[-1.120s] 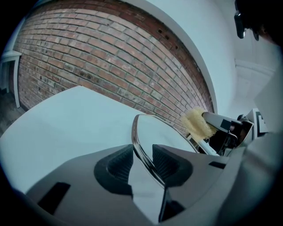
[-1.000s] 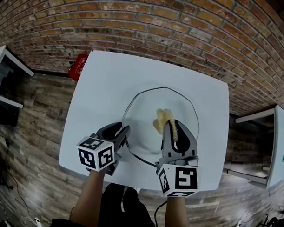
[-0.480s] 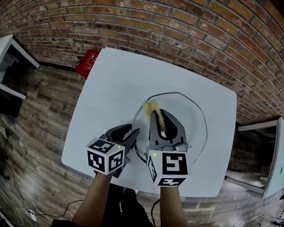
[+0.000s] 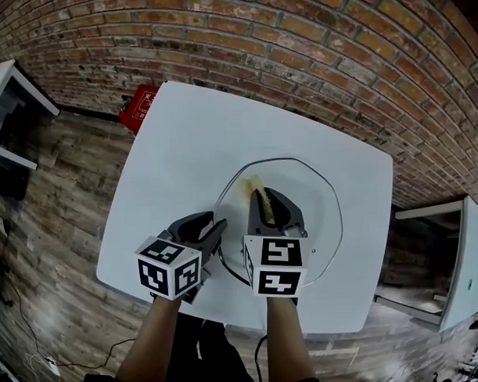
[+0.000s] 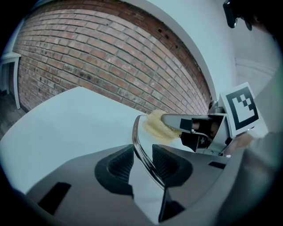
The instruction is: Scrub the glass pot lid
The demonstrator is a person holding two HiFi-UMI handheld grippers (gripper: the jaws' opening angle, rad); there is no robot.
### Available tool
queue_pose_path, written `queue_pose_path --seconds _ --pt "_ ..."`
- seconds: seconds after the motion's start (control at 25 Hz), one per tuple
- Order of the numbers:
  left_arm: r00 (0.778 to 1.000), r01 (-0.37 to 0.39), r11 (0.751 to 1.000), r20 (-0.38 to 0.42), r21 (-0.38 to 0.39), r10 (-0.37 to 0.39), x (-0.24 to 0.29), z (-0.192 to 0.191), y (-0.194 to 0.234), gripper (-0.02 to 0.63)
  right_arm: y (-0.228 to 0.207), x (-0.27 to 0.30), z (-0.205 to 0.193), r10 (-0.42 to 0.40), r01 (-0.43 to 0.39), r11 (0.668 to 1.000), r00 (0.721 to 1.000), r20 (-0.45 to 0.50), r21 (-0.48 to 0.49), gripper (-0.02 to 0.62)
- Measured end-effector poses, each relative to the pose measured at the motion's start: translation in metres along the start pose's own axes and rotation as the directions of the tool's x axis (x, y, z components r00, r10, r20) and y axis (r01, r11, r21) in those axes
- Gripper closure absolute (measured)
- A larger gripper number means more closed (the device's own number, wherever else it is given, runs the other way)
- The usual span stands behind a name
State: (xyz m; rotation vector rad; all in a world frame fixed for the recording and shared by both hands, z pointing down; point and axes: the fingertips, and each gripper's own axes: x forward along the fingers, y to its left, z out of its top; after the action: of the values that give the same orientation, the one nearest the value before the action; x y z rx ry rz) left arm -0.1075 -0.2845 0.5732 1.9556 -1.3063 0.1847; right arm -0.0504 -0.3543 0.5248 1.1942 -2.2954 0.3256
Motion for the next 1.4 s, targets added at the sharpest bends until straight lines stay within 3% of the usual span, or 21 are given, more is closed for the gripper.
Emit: queue_pose_path --seconds 0.36,0.64,0.8,0.88,1.0,1.16,1.28,1.4 --pt "1.000 -0.002 1.000 -0.003 0.005 0.002 0.001 0.000 0.000 0.472 -0.048 -0.008 -0.028 -0.120 0.116 0.992 0.989 -0.092 -0.045 0.537" --pt "1.000 -0.003 1.000 -0.002 0.003 0.003 0.001 0.001 0.000 0.472 -0.127 -0.039 -0.047 -0.302 0.293 0.953 0.941 -0.153 -0.074 0.537" --pt "1.000 -0.005 1.000 -0.004 0.007 0.005 0.001 -0.001 0.000 0.472 -0.144 -0.059 -0.035 -0.350 0.346 0.936 0.930 -0.108 -0.055 0.537" --pt "1.000 -0.005 1.000 -0.004 0.004 0.005 0.000 -0.001 0.000 0.472 -0.126 -0.064 -0.019 -0.310 0.307 0.950 0.949 -0.057 -0.049 0.537" --pt "1.000 -0.008 1.000 -0.002 0.002 0.008 0.000 -0.001 0.001 0.472 -0.064 -0.058 0.001 -0.150 0.150 0.988 0.989 0.004 -0.031 0.537" --pt "1.000 -0.013 1.000 0.002 -0.003 0.013 0.002 0.000 0.001 0.472 0.017 -0.042 0.002 0.045 -0.045 0.997 0.999 -0.002 -0.060 0.537" --pt "1.000 -0.012 1.000 0.003 -0.003 0.012 0.002 0.002 0.000 0.473 0.035 -0.034 -0.010 0.082 -0.085 0.995 0.996 -0.046 -0.061 0.537" --pt "1.000 -0.011 1.000 0.002 -0.004 0.011 0.002 0.001 0.001 0.474 0.025 -0.029 -0.028 0.061 -0.068 0.996 0.993 -0.098 -0.065 0.537"
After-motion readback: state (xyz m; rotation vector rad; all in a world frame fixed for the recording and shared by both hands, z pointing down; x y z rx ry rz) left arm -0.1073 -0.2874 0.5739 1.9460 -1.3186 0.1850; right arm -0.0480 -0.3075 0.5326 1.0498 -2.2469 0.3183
